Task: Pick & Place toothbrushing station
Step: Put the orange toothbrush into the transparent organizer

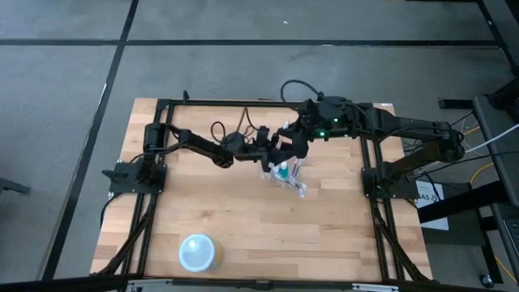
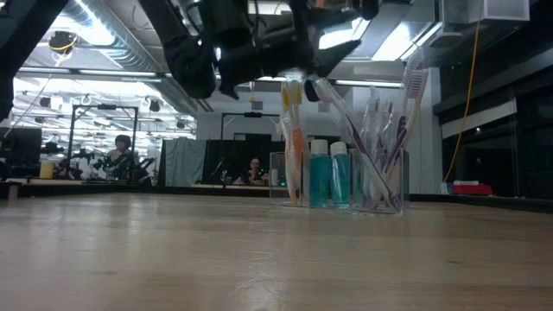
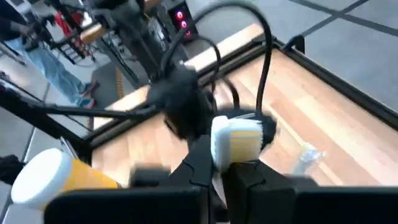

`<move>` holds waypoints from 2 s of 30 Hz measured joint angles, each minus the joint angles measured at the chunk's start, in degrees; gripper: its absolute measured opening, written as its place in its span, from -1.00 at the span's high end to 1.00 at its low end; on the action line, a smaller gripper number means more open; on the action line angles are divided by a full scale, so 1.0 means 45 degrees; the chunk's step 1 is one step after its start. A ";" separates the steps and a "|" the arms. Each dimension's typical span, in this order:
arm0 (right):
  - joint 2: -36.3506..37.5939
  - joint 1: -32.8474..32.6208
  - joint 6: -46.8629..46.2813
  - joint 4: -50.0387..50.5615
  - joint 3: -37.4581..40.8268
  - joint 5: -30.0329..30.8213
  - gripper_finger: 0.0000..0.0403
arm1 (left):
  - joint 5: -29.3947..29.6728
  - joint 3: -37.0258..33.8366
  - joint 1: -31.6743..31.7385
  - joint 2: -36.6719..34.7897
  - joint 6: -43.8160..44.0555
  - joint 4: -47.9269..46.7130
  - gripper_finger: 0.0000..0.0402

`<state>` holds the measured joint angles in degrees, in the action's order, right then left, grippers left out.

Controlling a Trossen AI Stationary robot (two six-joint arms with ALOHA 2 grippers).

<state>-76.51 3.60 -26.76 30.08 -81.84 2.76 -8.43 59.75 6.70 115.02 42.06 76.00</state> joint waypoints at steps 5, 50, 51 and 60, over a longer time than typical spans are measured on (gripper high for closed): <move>0.0019 0.0015 0.0390 0.0040 -0.0015 0.0425 0.92 | -0.0760 -0.0443 0.0436 -0.0023 0.0768 0.1285 -0.24; -0.0086 0.0811 0.1669 -0.0266 -0.1392 0.0836 0.92 | -0.1742 -0.1338 0.4415 -0.9399 -0.8728 -1.3888 -0.17; -0.0215 0.0811 0.1748 -0.0084 -0.1354 0.0850 0.92 | -0.1471 -0.1338 0.4413 -0.9896 -0.8759 -1.4256 -0.17; -0.1992 0.0353 0.2814 0.0289 -0.1207 0.0926 0.92 | 0.1593 -0.1328 0.2818 -1.3224 -0.8680 -1.7074 -0.17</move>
<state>-85.48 5.19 -14.09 31.38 -87.27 6.93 -1.27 53.78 19.38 55.51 3.00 -0.83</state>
